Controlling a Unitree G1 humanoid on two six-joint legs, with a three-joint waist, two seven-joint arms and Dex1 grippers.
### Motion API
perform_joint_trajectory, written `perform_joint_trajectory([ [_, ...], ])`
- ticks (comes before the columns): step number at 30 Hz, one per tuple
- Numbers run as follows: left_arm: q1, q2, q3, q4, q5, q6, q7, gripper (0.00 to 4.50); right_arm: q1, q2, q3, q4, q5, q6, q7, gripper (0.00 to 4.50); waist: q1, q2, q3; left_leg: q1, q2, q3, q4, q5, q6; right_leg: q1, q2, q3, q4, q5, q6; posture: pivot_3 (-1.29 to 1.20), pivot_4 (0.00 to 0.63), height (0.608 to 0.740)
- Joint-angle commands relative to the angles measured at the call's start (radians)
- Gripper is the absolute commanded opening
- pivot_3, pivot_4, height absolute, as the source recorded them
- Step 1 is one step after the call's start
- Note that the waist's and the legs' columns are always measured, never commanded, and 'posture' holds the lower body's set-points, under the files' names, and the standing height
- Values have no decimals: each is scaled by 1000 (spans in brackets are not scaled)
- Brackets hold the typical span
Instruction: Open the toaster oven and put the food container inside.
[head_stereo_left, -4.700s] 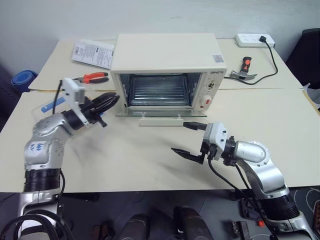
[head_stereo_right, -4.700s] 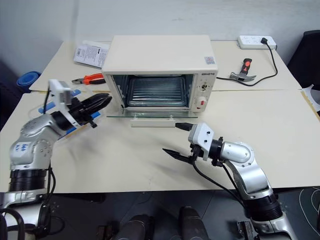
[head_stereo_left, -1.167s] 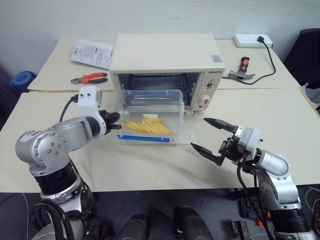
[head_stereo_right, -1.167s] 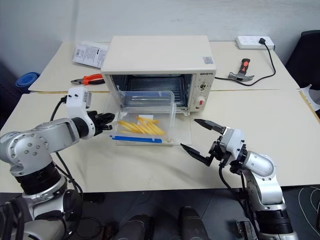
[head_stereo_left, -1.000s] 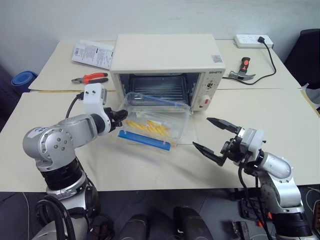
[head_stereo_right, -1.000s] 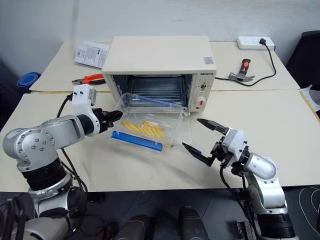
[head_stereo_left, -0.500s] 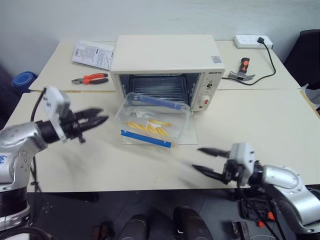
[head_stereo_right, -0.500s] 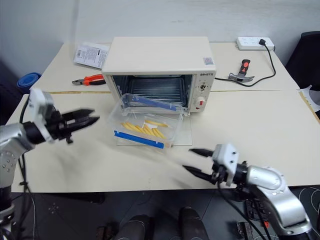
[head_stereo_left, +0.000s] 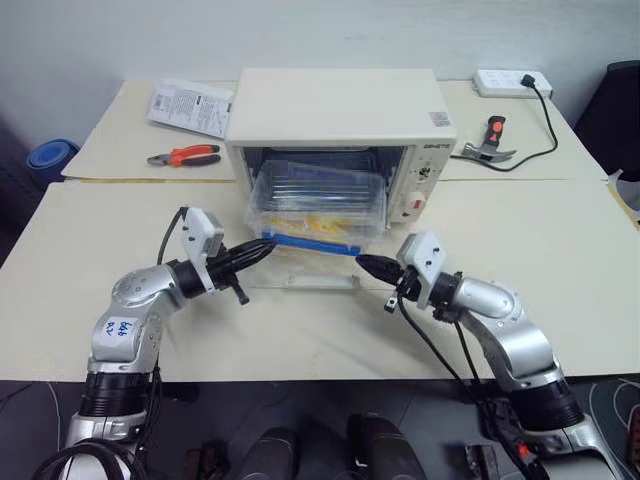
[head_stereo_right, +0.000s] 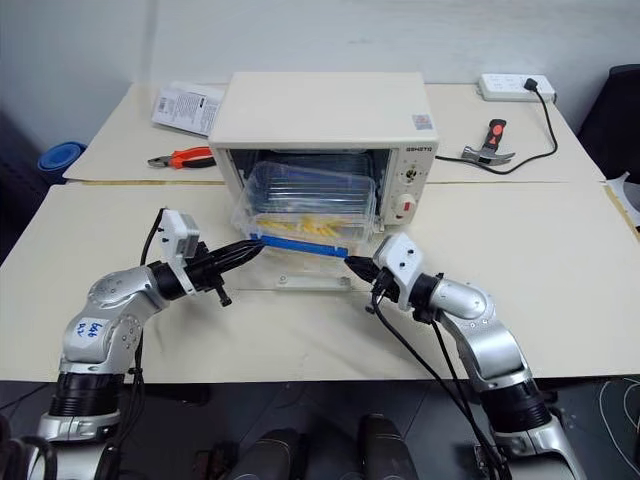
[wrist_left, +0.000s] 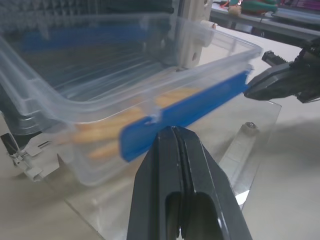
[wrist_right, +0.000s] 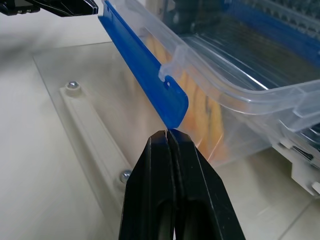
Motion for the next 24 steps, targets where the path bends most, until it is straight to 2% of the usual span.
perform_joint_trajectory([
  [1, -139, -102, 13, 166, 92, -98, 192, 0, -165, 68, -33, 208, -46, -83, -59, 45, -2, 0, 0, 0, 0, 1, 1, 0, 0, 0, 0, 0, 1, 0, 0, 0, 150, 740],
  [4, -196, -159, 21, 253, 112, -154, 247, 0, -245, 113, -46, 336, -77, -130, -110, 45, -9, 0, 0, -3, -1, 3, 7, 0, 0, -4, 0, 0, 4, 0, 0, 0, 150, 740],
  [7, -206, -159, 6, 283, 123, -189, 218, 0, -289, 158, -75, 398, -68, -144, -139, 45, -22, 0, 0, -4, -1, 3, 6, 0, 0, -5, -1, 0, 4, 0, 0, 0, 150, 740],
  [10, -199, -151, 3, 278, 116, -190, 195, 0, -280, 169, -99, 364, -40, -114, -131, 45, -28, 0, 0, -4, 0, 3, 4, 0, -1, -6, -1, 0, 4, 0, 0, 0, 150, 740],
  [12, -172, -123, 23, 237, 79, -152, 157, 0, -235, 134, -105, 286, -18, -82, -82, 45, -29, 0, 0, -4, 0, 3, 4, 0, -1, -6, -1, 0, 4, 0, 0, 0, 150, 740],
  [15, -68, -11, 85, 97, -41, -83, 0, 635, -123, 39, -145, 128, 56, -26, 17, 0, -35, 0, 0, -4, 0, 3, 2, 0, 0, -6, -1, 0, 4, 0, 0, 0, 150, 740],
  [17, 30, 99, 135, 22, -99, -83, -135, 1253, -46, -37, -184, 94, 69, -19, 58, 0, -40, 0, 0, -5, 1, 3, 1, 0, 0, -6, -1, 0, 4, 0, 0, 0, 150, 740],
  [20, 161, 274, 218, -20, -219, 18, -340, 2161, 32, -129, -198, 151, 40, -92, 135, 0, -42, 0, 0, -4, 1, 3, 0, 0, 0, -6, -1, 0, 0, 0, -1, 0, 150, 740],
  [24, 196, 387, 304, 49, -251, -33, -495, 3400, 64, -154, -159, 295, 13, -219, 260, 0, -39, 1, 0, -2, 1, 4, 1, 0, 1, -3, -1, 0, 1, 0, -1, 0, 150, 740],
])
